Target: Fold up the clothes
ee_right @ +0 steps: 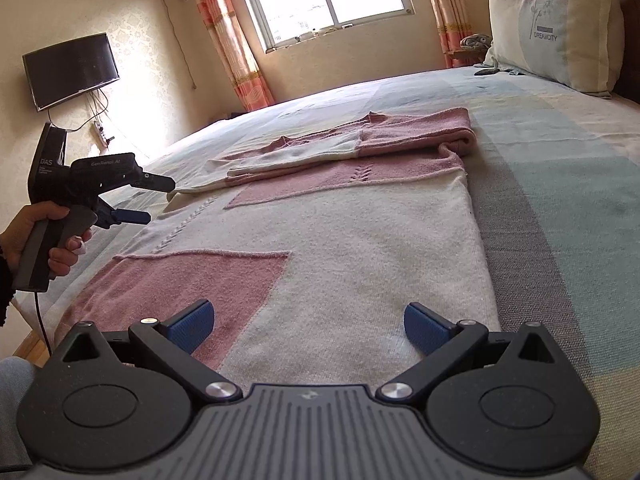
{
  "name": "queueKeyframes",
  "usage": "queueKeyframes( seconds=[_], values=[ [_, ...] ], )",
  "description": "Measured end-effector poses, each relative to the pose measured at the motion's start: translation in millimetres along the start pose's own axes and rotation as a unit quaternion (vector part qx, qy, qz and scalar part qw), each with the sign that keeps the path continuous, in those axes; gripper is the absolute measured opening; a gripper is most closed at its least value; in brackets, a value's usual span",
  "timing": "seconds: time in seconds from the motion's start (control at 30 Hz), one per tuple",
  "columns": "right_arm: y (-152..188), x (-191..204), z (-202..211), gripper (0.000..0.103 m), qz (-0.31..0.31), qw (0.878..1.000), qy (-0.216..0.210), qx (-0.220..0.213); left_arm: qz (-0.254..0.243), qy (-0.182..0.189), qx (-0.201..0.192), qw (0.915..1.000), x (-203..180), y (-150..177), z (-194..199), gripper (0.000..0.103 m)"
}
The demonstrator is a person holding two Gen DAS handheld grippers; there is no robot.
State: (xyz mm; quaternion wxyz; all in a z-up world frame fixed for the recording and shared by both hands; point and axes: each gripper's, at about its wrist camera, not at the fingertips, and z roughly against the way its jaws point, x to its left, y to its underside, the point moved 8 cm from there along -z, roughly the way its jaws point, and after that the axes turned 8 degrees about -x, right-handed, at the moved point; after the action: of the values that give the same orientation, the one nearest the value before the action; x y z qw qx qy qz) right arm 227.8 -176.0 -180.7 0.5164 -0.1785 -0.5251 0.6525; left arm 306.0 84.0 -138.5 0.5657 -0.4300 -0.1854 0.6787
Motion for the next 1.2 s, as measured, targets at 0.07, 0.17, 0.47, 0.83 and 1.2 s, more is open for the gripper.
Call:
queueKeyframes(
  seconds=[0.07,0.17,0.47,0.83,1.2],
  values=[
    [0,0,0,0.103,0.001,1.0,0.001,0.0,-0.004,-0.002,0.003,1.0,-4,5,6,0.101],
    [0,0,2,0.103,0.001,1.0,0.001,0.0,-0.007,-0.004,0.007,0.9999,-10,8,16,0.101],
    [-1,7,9,0.103,0.022,1.0,-0.005,-0.004,-0.035,0.069,0.022,0.9968,-88,-10,10,0.101],
    [5,6,20,0.103,0.049,0.999,-0.016,0.004,-0.024,0.195,0.103,0.9752,-238,-22,-131,0.101],
    [2,-5,23,0.103,0.017,1.0,-0.024,0.003,0.042,0.223,0.139,0.964,-272,15,-194,0.1]
  ],
)
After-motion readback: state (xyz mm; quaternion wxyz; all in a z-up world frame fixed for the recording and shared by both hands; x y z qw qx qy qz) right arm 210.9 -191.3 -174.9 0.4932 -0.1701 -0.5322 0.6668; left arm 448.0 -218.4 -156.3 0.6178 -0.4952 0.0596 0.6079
